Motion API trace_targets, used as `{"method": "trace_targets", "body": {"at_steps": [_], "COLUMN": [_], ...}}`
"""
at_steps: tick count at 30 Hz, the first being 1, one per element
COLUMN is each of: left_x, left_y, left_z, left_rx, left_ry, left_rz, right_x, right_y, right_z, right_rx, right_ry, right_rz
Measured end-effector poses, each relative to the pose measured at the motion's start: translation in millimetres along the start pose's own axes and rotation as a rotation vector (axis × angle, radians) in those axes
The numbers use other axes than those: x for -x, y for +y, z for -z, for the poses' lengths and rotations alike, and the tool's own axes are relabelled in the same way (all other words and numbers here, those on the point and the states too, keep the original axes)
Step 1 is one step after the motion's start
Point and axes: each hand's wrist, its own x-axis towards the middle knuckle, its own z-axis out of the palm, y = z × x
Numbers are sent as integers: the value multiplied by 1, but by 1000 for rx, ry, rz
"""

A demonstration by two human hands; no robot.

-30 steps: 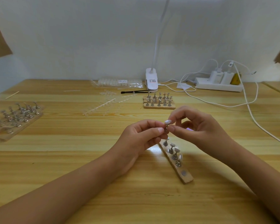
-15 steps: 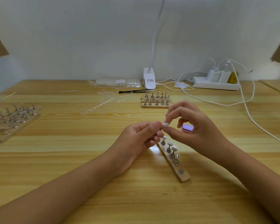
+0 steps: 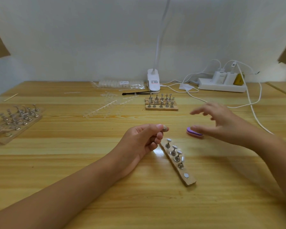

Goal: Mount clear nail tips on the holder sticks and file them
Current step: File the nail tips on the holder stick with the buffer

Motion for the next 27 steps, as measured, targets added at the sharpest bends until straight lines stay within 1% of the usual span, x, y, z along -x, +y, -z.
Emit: {"method": "trace_targets", "body": {"at_steps": [2, 3, 7, 8, 9, 10, 12, 13, 15, 18, 23, 27], "left_x": [0, 0, 1, 2, 2, 2, 2, 2, 2, 1, 0, 0], "left_y": [-1, -1, 0, 0, 0, 0, 1, 0, 0, -1, -2, -1], "left_z": [0, 0, -1, -2, -3, -3, -4, -4, -4, -4, -6, -6], "left_rx": [7, 6, -3, -3, -1, 0, 5, 11, 26, 21, 0, 5], "left_ry": [5, 10, 28, 32, 35, 38, 50, 57, 65, 71, 100, 88], "left_rz": [-8, -14, -51, -57, -61, -64, -60, -60, -64, -73, -82, -82], "right_x": [1, 1, -2, -2, -1, 0, 4, 6, 9, 14, 15, 16], "right_y": [10, 11, 3, -1, -6, -13, -28, -36, -49, -63, -70, -72], "right_z": [-3, -6, -17, -17, -15, -13, -8, -7, -9, -16, -21, -22], "right_rx": [10, 15, 139, 120, 19, -170, -641, -804, -938, -943, -920, -862], "right_ry": [-99, -112, -112, -100, -75, -45, -33, -46, -97, -157, -45, -133], "right_rz": [-70, -76, -7, 2, 6, -1, 1, 29, 93, 130, 89, 103]}}
